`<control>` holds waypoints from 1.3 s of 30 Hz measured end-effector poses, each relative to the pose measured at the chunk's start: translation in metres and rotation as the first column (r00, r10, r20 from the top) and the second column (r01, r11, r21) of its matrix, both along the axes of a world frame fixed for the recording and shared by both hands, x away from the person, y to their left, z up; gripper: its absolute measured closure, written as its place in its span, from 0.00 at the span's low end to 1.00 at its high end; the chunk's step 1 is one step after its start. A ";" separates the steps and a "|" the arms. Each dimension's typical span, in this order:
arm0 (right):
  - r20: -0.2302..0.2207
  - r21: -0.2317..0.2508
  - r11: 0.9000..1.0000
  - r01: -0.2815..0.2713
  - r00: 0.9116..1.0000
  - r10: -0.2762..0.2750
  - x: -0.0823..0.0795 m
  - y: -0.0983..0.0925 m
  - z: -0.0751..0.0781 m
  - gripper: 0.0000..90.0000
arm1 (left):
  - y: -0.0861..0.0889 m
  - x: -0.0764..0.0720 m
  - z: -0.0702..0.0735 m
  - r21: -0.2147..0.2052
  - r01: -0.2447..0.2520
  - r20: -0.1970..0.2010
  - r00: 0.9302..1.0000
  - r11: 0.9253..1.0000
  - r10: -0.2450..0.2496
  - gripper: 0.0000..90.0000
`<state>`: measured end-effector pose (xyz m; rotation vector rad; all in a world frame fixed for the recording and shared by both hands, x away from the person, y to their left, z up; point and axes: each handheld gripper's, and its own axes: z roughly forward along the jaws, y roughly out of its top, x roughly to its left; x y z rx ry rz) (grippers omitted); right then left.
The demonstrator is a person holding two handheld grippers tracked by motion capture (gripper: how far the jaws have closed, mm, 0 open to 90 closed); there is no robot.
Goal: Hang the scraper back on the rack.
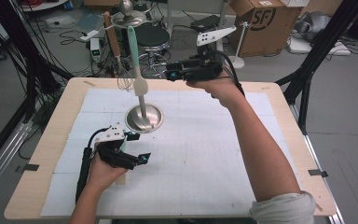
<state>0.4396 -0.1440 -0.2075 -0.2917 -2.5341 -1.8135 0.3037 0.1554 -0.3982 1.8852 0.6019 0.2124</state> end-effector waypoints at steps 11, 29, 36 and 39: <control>0.013 -0.021 0.999 0.040 0.999 -0.040 -0.013 -0.025 -0.008 0.55 | -0.001 0.000 -0.001 0.002 -0.003 -0.005 1.000 1.000 0.003 0.15; 0.015 -0.086 0.995 -0.041 0.999 0.042 -0.026 -0.029 -0.024 0.43 | -0.001 0.000 -0.001 0.006 -0.001 -0.006 1.000 1.000 0.001 0.15; 0.011 -0.097 0.993 -0.068 0.998 0.069 -0.031 -0.031 -0.033 0.42 | -0.002 0.000 -0.001 0.004 -0.001 -0.007 1.000 1.000 0.001 0.15; 0.012 -0.122 0.991 -0.061 0.998 0.063 -0.032 -0.035 -0.038 0.41 | -0.002 0.000 -0.002 0.006 -0.001 -0.006 1.000 1.000 0.001 0.15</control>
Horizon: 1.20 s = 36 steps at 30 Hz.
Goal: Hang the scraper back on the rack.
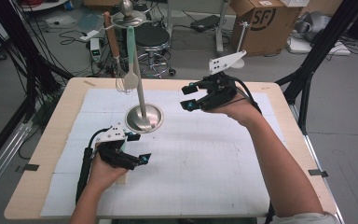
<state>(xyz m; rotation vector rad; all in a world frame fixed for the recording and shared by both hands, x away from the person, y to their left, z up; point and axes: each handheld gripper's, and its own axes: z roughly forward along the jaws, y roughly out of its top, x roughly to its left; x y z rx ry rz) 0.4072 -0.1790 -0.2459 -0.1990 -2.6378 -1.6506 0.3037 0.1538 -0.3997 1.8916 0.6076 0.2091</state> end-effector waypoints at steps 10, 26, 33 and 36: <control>0.005 -0.018 0.998 0.057 0.998 -0.056 -0.012 -0.011 -0.024 0.36 | 0.000 0.000 0.000 0.002 -0.002 -0.002 1.000 1.000 0.002 0.15; -0.061 -0.130 0.976 0.173 0.981 -0.182 -0.021 -0.019 -0.064 0.29 | 0.000 0.000 -0.001 0.003 -0.004 -0.004 1.000 1.000 0.004 0.15; -0.092 -0.173 0.969 0.177 0.977 -0.195 -0.022 -0.019 -0.077 0.27 | -0.001 0.000 -0.001 0.003 -0.005 -0.004 1.000 1.000 0.005 0.15; -0.103 -0.191 0.965 0.179 0.974 -0.201 -0.025 -0.020 -0.083 0.27 | 0.000 0.000 0.000 0.005 -0.004 -0.001 1.000 1.000 0.004 0.15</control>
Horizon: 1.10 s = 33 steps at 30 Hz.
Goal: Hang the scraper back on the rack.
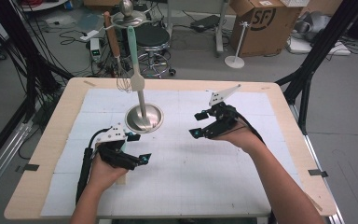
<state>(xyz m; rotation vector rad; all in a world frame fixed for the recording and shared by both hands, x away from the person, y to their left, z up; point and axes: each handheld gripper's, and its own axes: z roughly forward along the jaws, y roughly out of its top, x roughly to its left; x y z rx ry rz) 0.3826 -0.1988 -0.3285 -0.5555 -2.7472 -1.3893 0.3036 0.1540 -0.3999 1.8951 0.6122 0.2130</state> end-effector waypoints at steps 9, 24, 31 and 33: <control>-0.031 -0.017 1.000 0.019 0.999 -0.020 -0.006 -0.006 -0.016 0.27 | -0.001 0.000 0.000 0.001 0.001 -0.003 1.000 1.000 -0.001 0.15; -0.049 -0.008 1.000 0.028 0.998 -0.029 -0.025 -0.021 -0.038 0.26 | -0.002 0.000 -0.001 0.001 0.007 -0.004 1.000 1.000 -0.007 0.15; -0.041 0.012 1.000 0.027 0.999 -0.027 -0.034 -0.027 -0.047 0.24 | -0.003 -0.001 0.000 0.001 0.007 -0.001 1.000 1.000 -0.007 0.15; -0.049 0.002 0.999 0.032 0.998 -0.032 -0.034 -0.028 -0.049 0.23 | -0.003 -0.001 0.000 0.000 0.007 -0.002 1.000 1.000 -0.007 0.15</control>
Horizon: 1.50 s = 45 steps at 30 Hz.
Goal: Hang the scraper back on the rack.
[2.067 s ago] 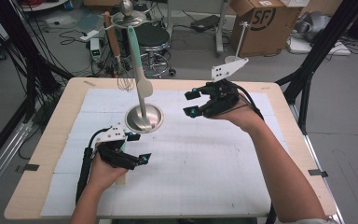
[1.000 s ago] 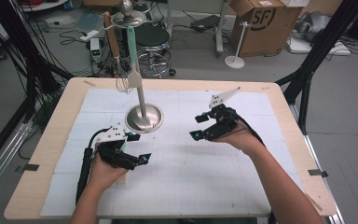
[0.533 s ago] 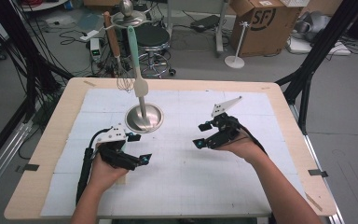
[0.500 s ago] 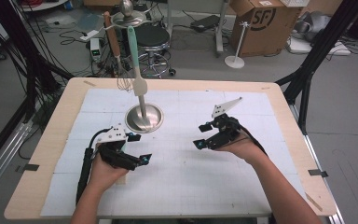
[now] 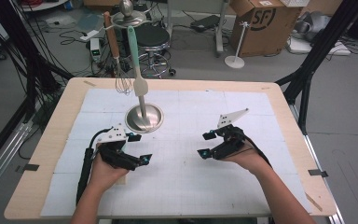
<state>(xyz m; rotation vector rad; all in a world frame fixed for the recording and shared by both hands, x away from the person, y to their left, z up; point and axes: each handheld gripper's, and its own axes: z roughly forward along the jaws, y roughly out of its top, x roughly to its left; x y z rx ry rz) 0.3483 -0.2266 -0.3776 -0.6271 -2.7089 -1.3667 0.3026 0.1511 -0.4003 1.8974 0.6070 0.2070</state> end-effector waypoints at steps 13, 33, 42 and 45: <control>0.011 0.008 1.000 0.016 1.000 -0.016 -0.008 -0.009 -0.017 0.22 | 0.000 0.000 0.000 0.001 0.003 -0.001 1.000 1.000 -0.003 0.15; 0.046 0.052 0.998 0.043 0.998 -0.045 -0.023 -0.020 -0.031 0.19 | -0.001 0.000 -0.001 0.002 0.013 -0.004 1.000 1.000 -0.013 0.15; 0.053 0.049 0.997 0.065 0.996 -0.067 -0.027 -0.026 -0.031 0.18 | -0.001 0.000 -0.002 0.004 0.011 -0.003 1.000 1.000 -0.011 0.15; 0.057 0.053 0.996 0.066 0.996 -0.069 -0.028 -0.029 -0.032 0.18 | 0.000 -0.001 -0.002 0.002 0.012 -0.004 1.000 1.000 -0.012 0.15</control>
